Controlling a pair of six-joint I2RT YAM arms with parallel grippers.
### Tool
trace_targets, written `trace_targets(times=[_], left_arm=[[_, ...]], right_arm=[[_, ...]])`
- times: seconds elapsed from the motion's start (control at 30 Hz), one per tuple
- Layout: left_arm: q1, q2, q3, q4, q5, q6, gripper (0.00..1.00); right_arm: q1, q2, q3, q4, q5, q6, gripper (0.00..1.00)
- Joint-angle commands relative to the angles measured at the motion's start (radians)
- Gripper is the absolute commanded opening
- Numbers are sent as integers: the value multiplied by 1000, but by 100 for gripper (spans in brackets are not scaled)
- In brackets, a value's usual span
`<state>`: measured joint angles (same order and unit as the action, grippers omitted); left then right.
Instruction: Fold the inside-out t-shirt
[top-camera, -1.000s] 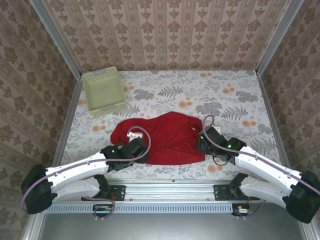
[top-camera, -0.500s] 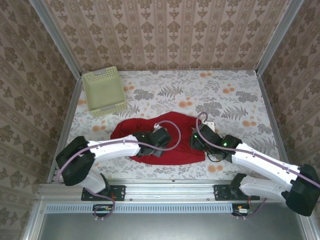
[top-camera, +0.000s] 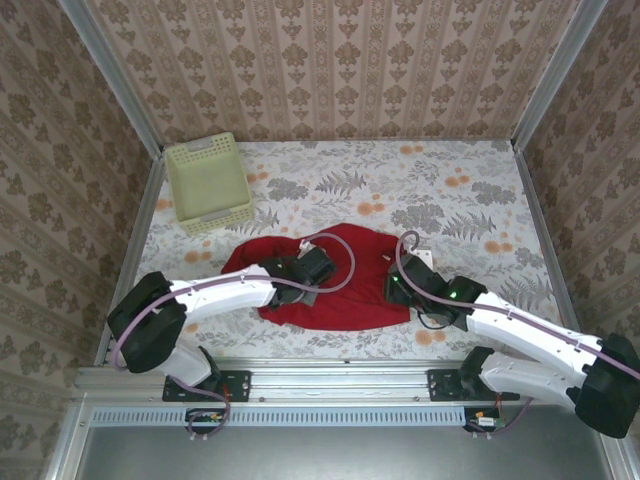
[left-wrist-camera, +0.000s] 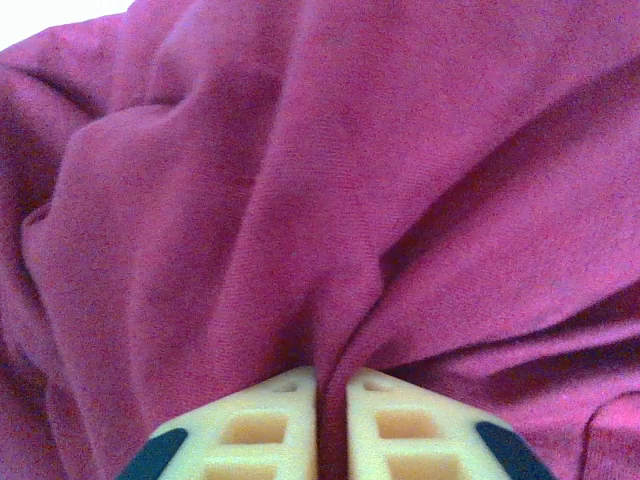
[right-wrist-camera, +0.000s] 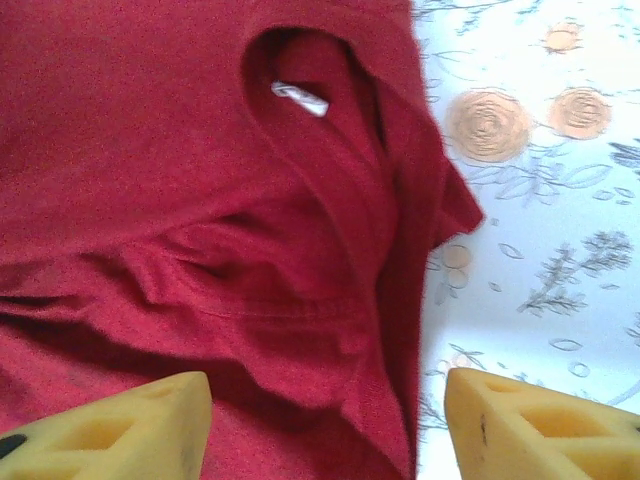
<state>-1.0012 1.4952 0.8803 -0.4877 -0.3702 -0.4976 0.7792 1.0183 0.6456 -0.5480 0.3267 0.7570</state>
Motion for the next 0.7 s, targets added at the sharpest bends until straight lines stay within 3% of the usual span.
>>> trace_targets(times=[0.0, 0.33, 0.67], left_arm=[[14, -49, -7, 17, 23, -5, 6], [85, -250, -118, 146, 148, -31, 3], [161, -294, -131, 167, 237, -36, 1]], right_arm=[[5, 28, -2, 118, -97, -37, 61], [71, 298, 59, 448, -290, -107, 50], [106, 527, 117, 702, -217, -107, 48]])
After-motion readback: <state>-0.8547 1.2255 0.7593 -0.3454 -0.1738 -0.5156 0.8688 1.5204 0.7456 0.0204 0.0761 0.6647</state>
